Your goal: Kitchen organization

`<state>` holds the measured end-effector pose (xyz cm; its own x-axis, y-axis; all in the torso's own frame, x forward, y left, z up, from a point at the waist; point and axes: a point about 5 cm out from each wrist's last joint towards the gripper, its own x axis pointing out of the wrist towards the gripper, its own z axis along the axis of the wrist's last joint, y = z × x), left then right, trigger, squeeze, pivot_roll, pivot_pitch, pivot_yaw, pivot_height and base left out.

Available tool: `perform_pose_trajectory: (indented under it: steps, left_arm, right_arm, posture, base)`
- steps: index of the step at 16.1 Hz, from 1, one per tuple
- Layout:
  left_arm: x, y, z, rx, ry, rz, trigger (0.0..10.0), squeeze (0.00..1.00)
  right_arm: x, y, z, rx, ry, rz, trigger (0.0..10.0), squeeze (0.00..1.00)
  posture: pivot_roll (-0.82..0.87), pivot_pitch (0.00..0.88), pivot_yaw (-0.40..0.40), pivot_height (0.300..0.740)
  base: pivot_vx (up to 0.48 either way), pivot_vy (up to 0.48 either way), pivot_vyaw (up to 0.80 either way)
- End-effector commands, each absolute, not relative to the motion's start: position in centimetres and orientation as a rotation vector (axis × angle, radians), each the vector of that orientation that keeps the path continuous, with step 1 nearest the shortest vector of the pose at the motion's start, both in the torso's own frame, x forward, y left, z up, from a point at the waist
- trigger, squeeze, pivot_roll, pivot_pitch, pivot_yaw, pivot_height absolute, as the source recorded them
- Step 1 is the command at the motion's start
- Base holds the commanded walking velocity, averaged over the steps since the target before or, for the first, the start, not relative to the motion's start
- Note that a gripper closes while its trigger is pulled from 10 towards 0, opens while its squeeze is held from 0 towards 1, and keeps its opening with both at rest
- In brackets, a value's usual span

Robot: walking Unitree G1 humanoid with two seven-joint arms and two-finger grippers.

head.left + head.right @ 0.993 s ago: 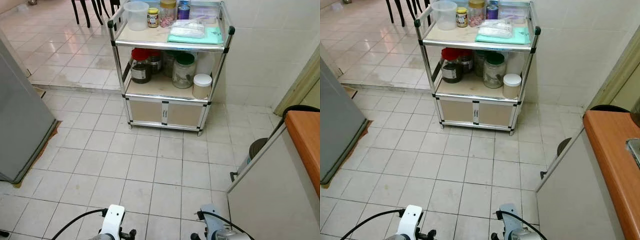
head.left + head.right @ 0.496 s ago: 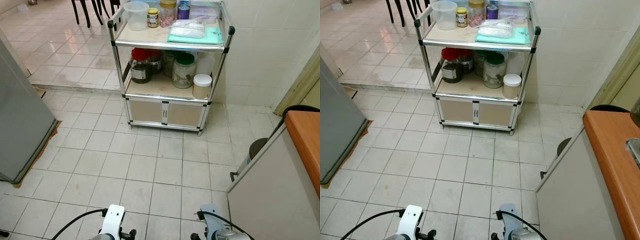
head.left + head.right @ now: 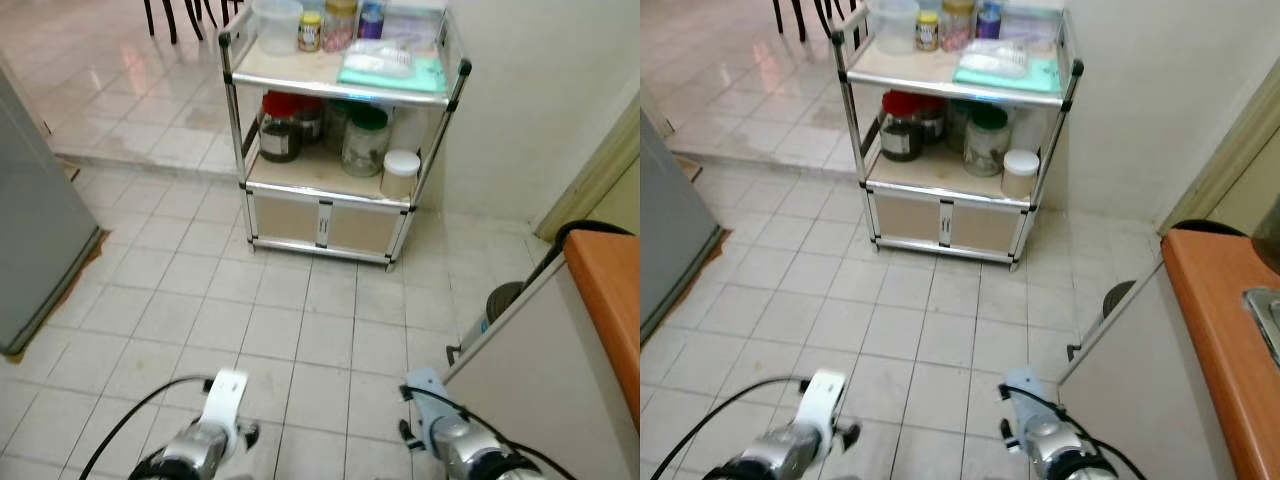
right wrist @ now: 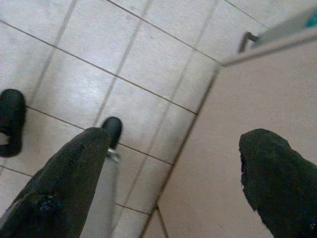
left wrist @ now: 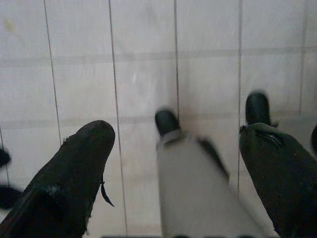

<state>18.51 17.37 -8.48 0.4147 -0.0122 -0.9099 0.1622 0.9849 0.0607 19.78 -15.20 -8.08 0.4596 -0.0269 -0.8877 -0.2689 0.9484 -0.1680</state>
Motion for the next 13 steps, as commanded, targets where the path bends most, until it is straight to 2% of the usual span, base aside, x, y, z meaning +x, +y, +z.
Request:
perform_pose_trajectory:
  steps: [1, 3, 5, 7, 9, 10, 11, 12, 13]
  left_arm:
    - [18.0, 17.6, -8.7, 0.149, 1.159, -0.096, 10.0, 0.0]
    - [18.8, 18.0, -8.3, 0.132, 1.112, -0.054, 10.0, 0.0]
    - [20.4, 18.8, -7.3, 0.095, 0.974, -0.013, 10.0, 0.0]
    - [22.5, 20.2, -5.4, 0.023, 0.79, 0.043, 10.0, 0.0]
    - [24.3, 20.8, -3.4, 0.02, 0.642, -0.004, 10.0, 0.0]
    - [25.2, 20.9, -2.0, 0.004, 0.547, -0.027, 10.0, 0.0]
    - [25.6, 20.9, -1.3, -0.002, 0.513, -0.045, 10.0, 0.0]
    - [26.6, 21.4, 1.2, 0.001, 0.394, -0.062, 10.0, 0.0]
    - [27.2, 21.6, 3.3, 0.056, 0.299, -0.047, 10.0, 0.0]
  right_arm:
    - [19.8, -14.8, -8.1, -0.306, 1.063, 0.168, 10.0, 0.0]
    - [21.1, -13.9, -7.4, -0.313, 0.976, 0.218, 10.0, 0.0]
    - [22.5, -12.9, -6.4, -0.381, 0.881, 0.282, 10.0, 0.0]
    - [24.7, -11.7, -4.6, -0.293, 0.745, 0.294, 10.0, 0.0]
    - [27.2, -10.4, -1.7, -0.159, 0.555, 0.307, 10.0, 0.0]
    - [28.4, -9.9, 0.5, -0.126, 0.421, 0.294, 10.0, 0.0]
    - [28.9, -9.6, 1.5, -0.127, 0.366, 0.289, 10.0, 0.0]
    - [29.7, -9.4, 3.5, -0.12, 0.294, 0.238, 10.0, 0.86]
    - [29.9, -9.5, 5.1, -0.085, 0.242, 0.215, 10.0, 1.0]
  posture:
    - [0.06, 0.0, -0.013, 0.74]
    - [0.05, 0.0, 0.001, 0.74]
    - [0.05, 0.0, 0.001, 0.74]
    - [0.06, 0.0, 0.026, 0.74]
    - [0.04, 0.0, 0.046, 0.74]
    - [0.03, 0.0, 0.049, 0.74]
    - [0.03, 0.0, 0.05, 0.74]
    - [0.02, 0.0, 0.054, 0.74]
    - [0.02, 0.0, 0.054, 0.74]
  base:
    - [0.0, 0.0, 0.0]
    - [0.0, 0.0, 0.0]
    - [0.0, 0.0, 0.0]
    - [0.0, 0.0, 0.0]
    - [0.0, 0.0, 0.0]
    - [0.0, 0.0, 0.0]
    - [0.0, 0.0, 0.0]
    - [0.0, 0.0, 0.0]
    - [0.0, 0.0, 0.0]
